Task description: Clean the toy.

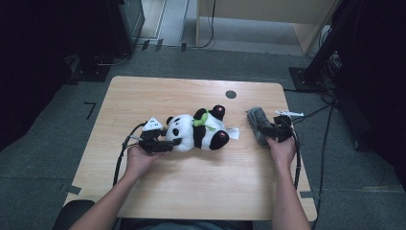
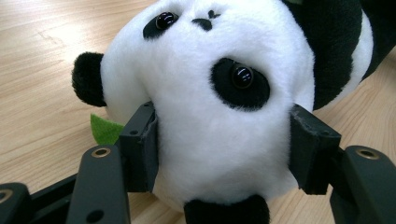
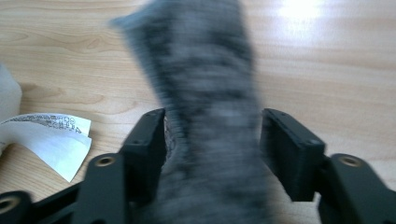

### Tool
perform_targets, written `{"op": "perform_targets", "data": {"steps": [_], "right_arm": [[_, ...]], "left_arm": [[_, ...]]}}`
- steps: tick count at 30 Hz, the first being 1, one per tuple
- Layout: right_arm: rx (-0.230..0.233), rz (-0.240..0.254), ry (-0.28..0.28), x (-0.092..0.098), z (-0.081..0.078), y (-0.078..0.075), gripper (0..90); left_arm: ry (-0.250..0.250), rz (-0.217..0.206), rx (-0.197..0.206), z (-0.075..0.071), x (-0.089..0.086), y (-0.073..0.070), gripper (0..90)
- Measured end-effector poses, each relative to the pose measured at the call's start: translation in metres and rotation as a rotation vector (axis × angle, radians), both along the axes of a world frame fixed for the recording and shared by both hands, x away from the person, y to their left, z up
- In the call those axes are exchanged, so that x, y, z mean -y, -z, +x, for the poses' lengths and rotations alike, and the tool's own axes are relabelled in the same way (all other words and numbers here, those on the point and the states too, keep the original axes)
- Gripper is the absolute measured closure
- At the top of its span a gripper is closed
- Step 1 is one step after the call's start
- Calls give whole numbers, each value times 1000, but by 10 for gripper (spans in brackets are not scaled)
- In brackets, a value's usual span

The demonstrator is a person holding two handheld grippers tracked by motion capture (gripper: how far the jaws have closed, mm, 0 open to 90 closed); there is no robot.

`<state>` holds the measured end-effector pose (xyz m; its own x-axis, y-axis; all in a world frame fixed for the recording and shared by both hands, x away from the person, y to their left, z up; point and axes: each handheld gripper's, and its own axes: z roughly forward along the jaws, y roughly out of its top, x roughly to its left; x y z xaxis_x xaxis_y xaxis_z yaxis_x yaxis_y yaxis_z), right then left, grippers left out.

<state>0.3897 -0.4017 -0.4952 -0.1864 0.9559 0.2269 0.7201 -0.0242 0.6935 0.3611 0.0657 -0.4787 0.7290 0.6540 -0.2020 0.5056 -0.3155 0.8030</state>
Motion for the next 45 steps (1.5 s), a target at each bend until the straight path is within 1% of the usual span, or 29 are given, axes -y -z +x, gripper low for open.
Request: {"op": "perform_targets", "data": {"steps": [1, 2, 5, 6, 8, 9, 11, 13, 15, 16, 17, 20, 22, 25, 26, 27, 28, 30, 34, 35, 36, 37, 38, 39, 40, 42, 43, 44, 45], "right_arm": [[9, -13, -4, -1, 0, -1, 346], [9, -13, -4, -1, 0, -1, 346], [17, -44, -3, -5, -2, -6, 293], [15, -52, -10, -6, -3, -10, 270], [26, -67, -14, -9, -5, -15, 235], [26, -67, -14, -9, -5, -15, 235], [45, -105, -23, -14, -9, -23, 206], [59, -115, -26, -17, -11, -27, 197], [61, -138, -18, -21, -13, -29, 193], [61, -138, -18, -21, -13, -29, 193], [55, -163, -18, -24, -15, -30, 181], [57, -161, -22, -24, -17, -32, 175], [68, -151, -19, -24, -19, -35, 170], [77, -119, -35, -26, -24, -41, 155], [77, -119, -35, -26, -24, -41, 155], [76, -117, -44, -27, -26, -42, 153], [76, -130, -61, -31, -27, -44, 154], [81, -128, -72, -33, -28, -46, 154], [79, -118, -88, -38, -30, -47, 155], [80, -108, -102, -42, -32, -48, 155], [80, -107, -104, -43, -35, -49, 158], [90, -106, -100, -45, -38, -51, 164], [98, -96, -103, -46, -41, -52, 165], [98, -96, -103, -46, -41, -52, 165], [97, -82, -118, -50, -44, -55, 165], [98, -85, -128, -53, -46, -56, 165], [96, -85, -141, -56, -47, -57, 165], [98, -87, -167, -63, -49, -60, 166], [93, -80, -182, -67, -50, -61, 166]], "left_arm": [[0, 0, 0, 0, 0, 0, 352], [1, -2, -1, 0, 0, 0, 352], [-3, -6, -6, 1, 0, 0, 326], [-3, -3, -9, 2, 0, 0, 318], [-3, -2, -8, 1, 0, 0, 313], [-3, 0, -7, 1, 0, 0, 313], [-1, 8, -6, 1, 0, -1, 308], [-2, 9, -6, 1, 1, -1, 305], [-1, 9, -6, 1, 1, -1, 303], [-1, 8, -8, 1, 0, -1, 303], [-1, 6, -9, 1, 0, 0, 301], [-1, 4, -9, 1, 0, 0, 300], [0, 3, -10, 1, 0, 0, 299], [0, 4, -8, 0, 0, 0, 297], [0, 3, -8, 0, 0, 0, 297], [1, 2, -9, 0, 0, 0, 296], [1, 1, -9, 0, 0, 0, 294], [2, 2, -10, 0, 0, 0, 294], [0, 0, -10, 0, 0, 0, 292], [1, 0, -11, 0, 0, 0, 291], [0, 0, -12, 0, 0, 0, 290], [1, 1, -13, 0, 0, 0, 288], [2, 2, -13, 0, 0, 0, 287], [2, 2, -13, 0, 0, 0, 284], [2, 1, -14, 0, 0, 0, 282], [2, 0, -15, 0, 0, 0, 281], [3, 2, -15, 0, 0, 0, 279], [4, 3, -15, 0, 0, 0, 276], [6, 2, -14, 0, 0, 0, 274]]}}
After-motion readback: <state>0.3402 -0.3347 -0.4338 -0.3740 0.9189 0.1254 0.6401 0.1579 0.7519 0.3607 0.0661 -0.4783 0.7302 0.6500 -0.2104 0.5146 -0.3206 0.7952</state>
